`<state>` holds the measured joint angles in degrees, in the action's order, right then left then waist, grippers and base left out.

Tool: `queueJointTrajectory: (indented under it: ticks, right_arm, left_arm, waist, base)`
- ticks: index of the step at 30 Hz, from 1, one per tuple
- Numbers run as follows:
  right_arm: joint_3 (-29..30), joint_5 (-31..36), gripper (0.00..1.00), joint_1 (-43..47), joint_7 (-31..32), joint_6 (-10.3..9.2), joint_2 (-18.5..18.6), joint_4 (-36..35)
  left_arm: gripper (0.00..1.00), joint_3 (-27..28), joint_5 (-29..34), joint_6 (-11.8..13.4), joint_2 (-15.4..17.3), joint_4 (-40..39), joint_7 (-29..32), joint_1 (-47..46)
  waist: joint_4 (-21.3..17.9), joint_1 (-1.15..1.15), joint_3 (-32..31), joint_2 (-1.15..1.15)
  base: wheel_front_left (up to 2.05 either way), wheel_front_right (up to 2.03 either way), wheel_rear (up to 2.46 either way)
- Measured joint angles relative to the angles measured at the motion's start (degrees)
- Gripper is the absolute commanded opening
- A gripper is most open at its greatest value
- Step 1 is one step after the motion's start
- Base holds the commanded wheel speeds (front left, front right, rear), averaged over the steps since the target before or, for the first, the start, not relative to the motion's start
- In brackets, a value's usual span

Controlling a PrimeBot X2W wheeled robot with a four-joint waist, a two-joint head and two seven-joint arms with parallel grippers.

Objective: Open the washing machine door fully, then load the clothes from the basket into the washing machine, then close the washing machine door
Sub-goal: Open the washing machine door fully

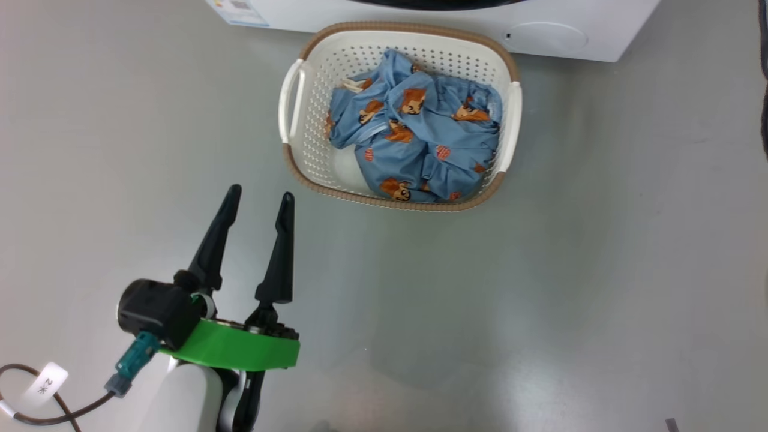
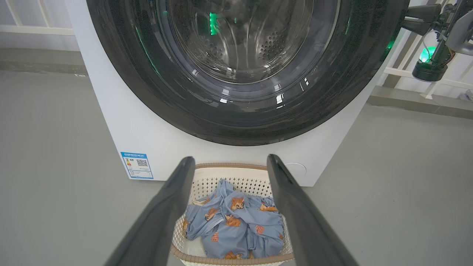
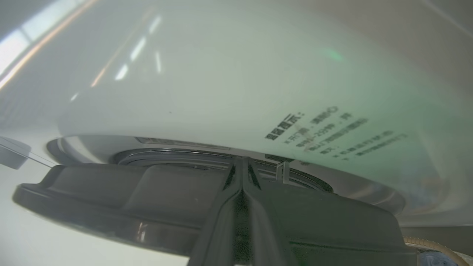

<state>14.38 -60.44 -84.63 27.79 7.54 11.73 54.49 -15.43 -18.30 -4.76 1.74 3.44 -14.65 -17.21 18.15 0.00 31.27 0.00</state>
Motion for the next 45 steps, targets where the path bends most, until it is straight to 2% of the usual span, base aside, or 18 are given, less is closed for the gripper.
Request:
queueJointTrajectory:
  ticks: [8,13,22,28,38,45]
  right_arm:
    - [0.83,2.93,0.00,-1.50,-0.35,-0.14,0.41,3.05]
    - [0.27,3.25,0.00,-1.20,4.53,-0.51,0.88,2.54]
    - [-3.66,1.12,0.00,7.26,17.71,-0.52,0.47,-8.84]
    - [-6.47,-1.30,0.00,14.56,25.62,-0.47,-3.38,-17.22]
    - [-7.15,-3.81,0.00,23.41,33.35,-0.47,-5.42,-26.35]
    - [-11.93,-5.15,0.00,29.87,36.71,-0.47,-6.98,-30.77]
  left_arm:
    - [1.00,-0.69,-1.14,0.14,0.00,0.01,0.00,-0.02]
    - [1.00,-0.37,-1.14,0.26,0.00,0.01,0.00,-0.02]
    - [1.00,0.68,-0.87,0.53,0.00,-0.04,0.00,0.01]
    - [1.00,1.02,-0.43,0.53,0.00,-0.14,0.00,0.05]
    - [1.00,1.62,0.66,0.38,0.00,0.15,-0.01,0.27]
    - [1.00,2.16,1.05,-0.07,0.01,0.57,-0.04,0.73]
  waist:
    - [1.61,0.00,-0.32,0.00]
    - [1.47,0.00,-0.88,0.00]
    - [0.04,0.00,-2.86,0.00]
    - [-0.82,0.00,-4.55,0.00]
    - [-1.57,0.00,-7.31,0.00]
    - [-1.57,0.00,-9.21,0.00]
  base:
    - [0.00,0.00,0.00]
    - [0.00,0.00,0.00]
    - [0.00,0.00,0.00]
    - [0.00,0.00,0.00]
    - [0.00,0.00,0.00]
    - [0.00,0.00,0.00]
